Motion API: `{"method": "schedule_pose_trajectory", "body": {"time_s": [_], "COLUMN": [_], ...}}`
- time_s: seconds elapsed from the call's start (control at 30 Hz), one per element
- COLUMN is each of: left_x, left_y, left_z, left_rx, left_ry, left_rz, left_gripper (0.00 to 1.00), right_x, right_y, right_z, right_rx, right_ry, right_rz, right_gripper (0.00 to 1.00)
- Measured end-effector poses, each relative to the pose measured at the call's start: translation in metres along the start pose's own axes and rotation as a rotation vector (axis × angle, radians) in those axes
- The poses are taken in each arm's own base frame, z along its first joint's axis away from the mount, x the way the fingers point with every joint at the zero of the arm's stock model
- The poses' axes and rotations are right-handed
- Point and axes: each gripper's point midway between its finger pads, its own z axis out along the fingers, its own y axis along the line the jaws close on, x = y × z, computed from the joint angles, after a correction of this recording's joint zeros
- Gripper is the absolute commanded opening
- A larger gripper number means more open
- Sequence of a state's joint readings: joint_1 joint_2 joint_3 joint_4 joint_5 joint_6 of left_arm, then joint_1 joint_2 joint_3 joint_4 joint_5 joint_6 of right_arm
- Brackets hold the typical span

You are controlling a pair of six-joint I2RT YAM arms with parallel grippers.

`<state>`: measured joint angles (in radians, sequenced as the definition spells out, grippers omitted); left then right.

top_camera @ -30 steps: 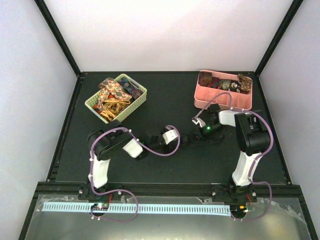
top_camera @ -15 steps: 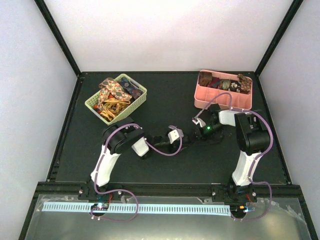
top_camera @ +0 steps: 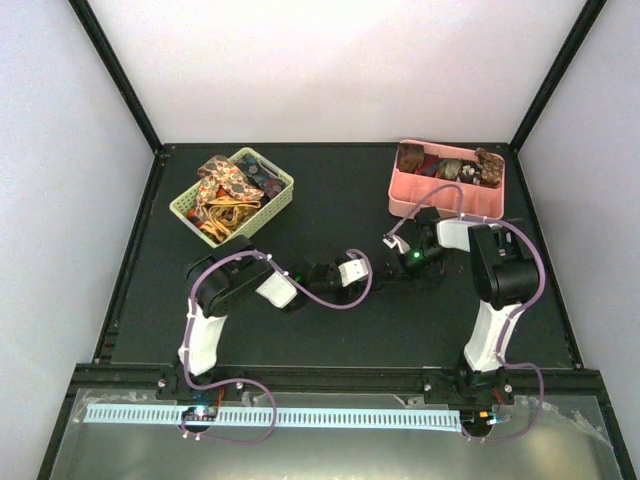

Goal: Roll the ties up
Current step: Roll the tie at the center of the board.

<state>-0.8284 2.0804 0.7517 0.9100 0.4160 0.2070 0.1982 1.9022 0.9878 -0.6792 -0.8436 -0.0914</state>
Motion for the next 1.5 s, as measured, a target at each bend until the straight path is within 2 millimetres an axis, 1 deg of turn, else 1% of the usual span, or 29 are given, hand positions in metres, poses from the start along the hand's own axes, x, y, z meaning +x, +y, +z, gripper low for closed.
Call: {"method": "schedule_pose_trajectory", "body": {"time_s": [0.13, 0.23, 0.33, 0.4, 0.5, 0.6, 0.67, 0.7, 0.73, 0.8, 0.83, 0.87, 0.93, 1.0, 1.03, 1.1, 1.2, 1.3, 1.37, 1.5], "left_x": [0.003, 0.006, 0.006, 0.006, 0.006, 0.006, 0.006, 0.006, 0.006, 0.006, 0.006, 0.006, 0.007, 0.007, 0.007, 0.007, 0.007, 0.01, 0.008, -0.007], "left_y": [0.002, 0.002, 0.001, 0.001, 0.002, 0.001, 0.002, 0.002, 0.002, 0.002, 0.002, 0.002, 0.002, 0.002, 0.003, 0.003, 0.003, 0.003, 0.002, 0.006], "left_z": [-0.005, -0.008, -0.008, -0.007, -0.006, -0.006, -0.005, -0.005, -0.005, -0.005, -0.005, -0.005, -0.005, -0.005, -0.005, -0.005, -0.007, -0.017, -0.022, -0.024], "left_rx": [-0.022, -0.035, -0.043, -0.05, -0.056, -0.059, -0.06, -0.061, -0.061, -0.059, -0.06, -0.061, -0.061, -0.062, -0.063, -0.068, -0.067, -0.053, -0.045, -0.045], "left_ry": [0.088, 0.137, 0.168, 0.187, 0.204, 0.218, 0.223, 0.225, 0.226, 0.228, 0.23, 0.231, 0.234, 0.235, 0.236, 0.236, 0.229, 0.226, 0.215, 0.149], "left_rz": [0.026, 0.047, 0.069, 0.078, 0.086, 0.091, 0.093, 0.094, 0.095, 0.095, 0.095, 0.095, 0.094, 0.093, 0.093, 0.092, 0.091, 0.077, 0.073, 0.079], "left_gripper": [0.41, 0.42, 0.43, 0.43, 0.43, 0.43, 0.43, 0.43, 0.43, 0.43, 0.43, 0.43, 0.44, 0.48, 0.52, 0.65, 0.76, 0.79, 0.8, 0.82], "right_x": [-0.003, -0.007, -0.012, -0.013, -0.01, -0.005, -0.002, -0.001, -0.001, 0.0, 0.0, 0.0, -0.001, -0.001, -0.001, -0.001, -0.001, -0.002, -0.003, -0.001], "right_y": [0.004, 0.009, 0.021, 0.029, 0.035, 0.037, 0.036, 0.035, 0.034, 0.031, 0.031, 0.031, 0.032, 0.031, 0.031, 0.03, 0.026, 0.019, 0.014, 0.006], "right_z": [-0.004, -0.014, -0.025, -0.027, -0.02, -0.01, -0.004, -0.001, 0.001, 0.004, 0.005, 0.005, 0.004, 0.004, 0.003, 0.003, 0.0, -0.006, -0.009, -0.013], "right_rx": [0.002, 0.02, 0.016, 0.004, -0.013, -0.021, -0.023, -0.023, -0.024, -0.023, -0.024, -0.025, -0.024, -0.021, -0.019, -0.015, -0.007, 0.004, 0.014, 0.042], "right_ry": [-0.007, -0.034, -0.073, -0.084, -0.059, -0.026, -0.008, 0.0, 0.006, 0.016, 0.018, 0.018, 0.017, 0.019, 0.019, 0.019, 0.015, 0.004, -0.002, -0.004], "right_rz": [-0.029, -0.064, -0.097, -0.117, -0.119, -0.114, -0.108, -0.102, -0.097, -0.081, -0.082, -0.084, -0.08, -0.078, -0.082, -0.081, -0.07, -0.048, -0.034, -0.014], "right_gripper": [0.36, 0.44, 0.45, 0.44, 0.44, 0.44, 0.4, 0.36, 0.3, 0.13, 0.06, 0.02, 0.02, 0.02, 0.02, 0.02, 0.01, 0.02, 0.02, 0.02]}}
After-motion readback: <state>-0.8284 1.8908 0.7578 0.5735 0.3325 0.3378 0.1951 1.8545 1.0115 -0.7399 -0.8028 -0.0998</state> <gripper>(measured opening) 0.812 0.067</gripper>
